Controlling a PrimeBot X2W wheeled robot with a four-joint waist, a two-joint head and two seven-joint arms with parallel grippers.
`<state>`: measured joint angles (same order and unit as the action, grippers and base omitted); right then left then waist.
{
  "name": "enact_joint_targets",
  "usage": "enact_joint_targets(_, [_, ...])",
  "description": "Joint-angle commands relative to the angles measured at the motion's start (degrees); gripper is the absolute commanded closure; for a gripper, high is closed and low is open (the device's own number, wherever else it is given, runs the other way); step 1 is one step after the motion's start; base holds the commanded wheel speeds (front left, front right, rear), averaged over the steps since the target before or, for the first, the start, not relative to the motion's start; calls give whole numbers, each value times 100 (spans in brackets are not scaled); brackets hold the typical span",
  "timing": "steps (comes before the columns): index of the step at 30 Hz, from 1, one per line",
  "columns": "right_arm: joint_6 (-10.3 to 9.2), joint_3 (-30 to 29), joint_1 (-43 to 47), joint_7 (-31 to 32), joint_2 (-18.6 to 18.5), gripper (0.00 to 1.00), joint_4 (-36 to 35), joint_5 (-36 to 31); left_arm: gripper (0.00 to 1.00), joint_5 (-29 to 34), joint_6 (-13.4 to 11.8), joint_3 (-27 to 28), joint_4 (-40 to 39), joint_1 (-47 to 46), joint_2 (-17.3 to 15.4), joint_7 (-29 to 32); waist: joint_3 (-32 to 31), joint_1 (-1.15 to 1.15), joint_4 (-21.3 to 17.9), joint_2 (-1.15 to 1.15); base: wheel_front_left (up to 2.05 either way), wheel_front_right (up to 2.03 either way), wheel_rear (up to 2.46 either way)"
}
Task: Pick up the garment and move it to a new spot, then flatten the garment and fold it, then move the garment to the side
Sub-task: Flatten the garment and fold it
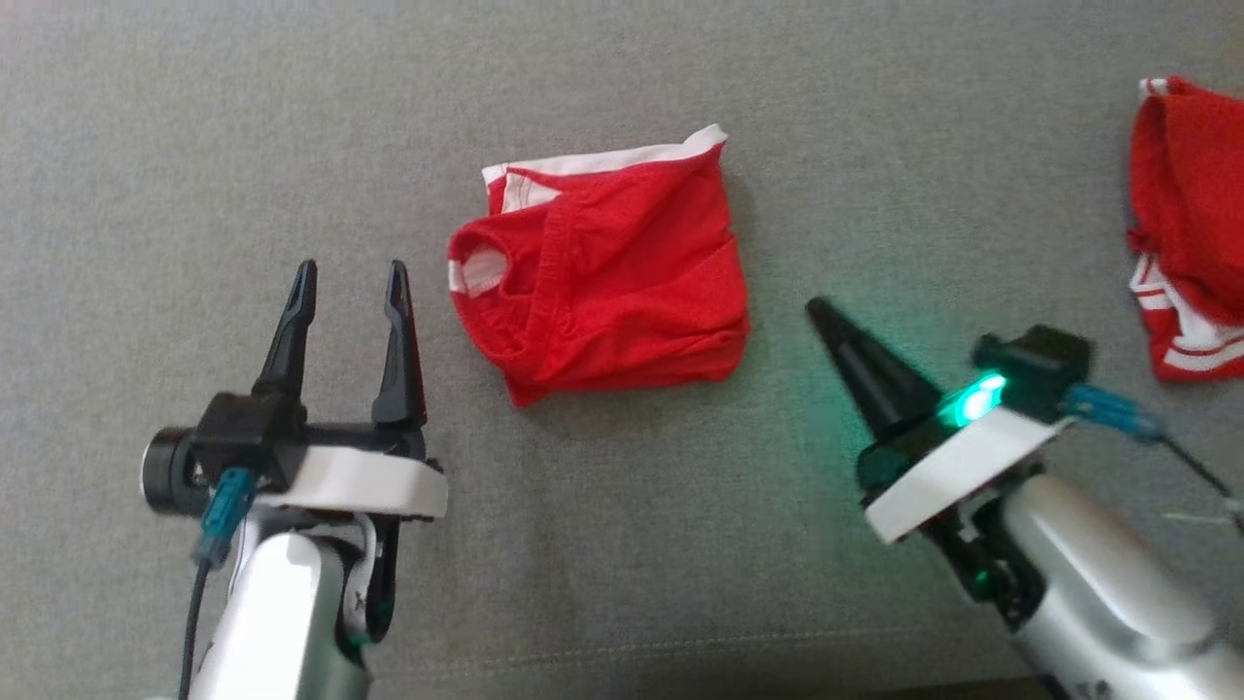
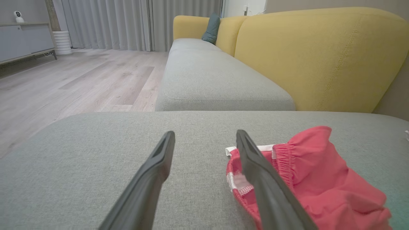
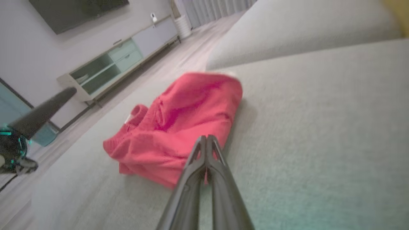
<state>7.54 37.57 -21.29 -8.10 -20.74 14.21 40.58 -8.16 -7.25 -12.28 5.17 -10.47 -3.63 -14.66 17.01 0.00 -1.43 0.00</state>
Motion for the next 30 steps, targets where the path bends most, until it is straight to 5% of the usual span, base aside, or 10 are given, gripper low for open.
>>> enact_joint_targets(1, [-5, -267, 225, -120, -92, 100, -352, -118, 0, 36, -26, 210, -187, -16, -102, -34, -109, 0, -87, 0, 0, 0, 0])
enact_joint_targets(3, [-5, -475, 316, -141, -92, 100, -467, -205, 0, 32, -33, 224, -188, 18, -113, -34, -139, 0, -111, 0, 0, 0, 0])
enact_joint_targets(4, [-5, -695, 408, -156, -74, 44, -572, -296, 0, 25, -39, 238, -190, 49, -123, -34, -173, 0, -137, 0, 0, 0, 0])
enact_joint_targets(5, [-5, -931, 497, -175, -45, 0, -675, -407, 0, 19, -42, 249, -190, 79, -135, -34, -202, 0, -160, 0, 0, 0, 0])
enact_joint_targets(15, [-5, -2966, 1219, -42, 605, 0, -1483, -1700, 0, -65, -68, 347, -142, 227, -273, -23, -426, 0, -272, 0, 0, 0, 0])
enact_joint_targets(30, [-5, -3281, 1586, 394, 935, 0, -2004, -2062, 0, -103, -184, 347, -253, 387, -350, 58, -538, 0, -293, 0, 0, 0, 0])
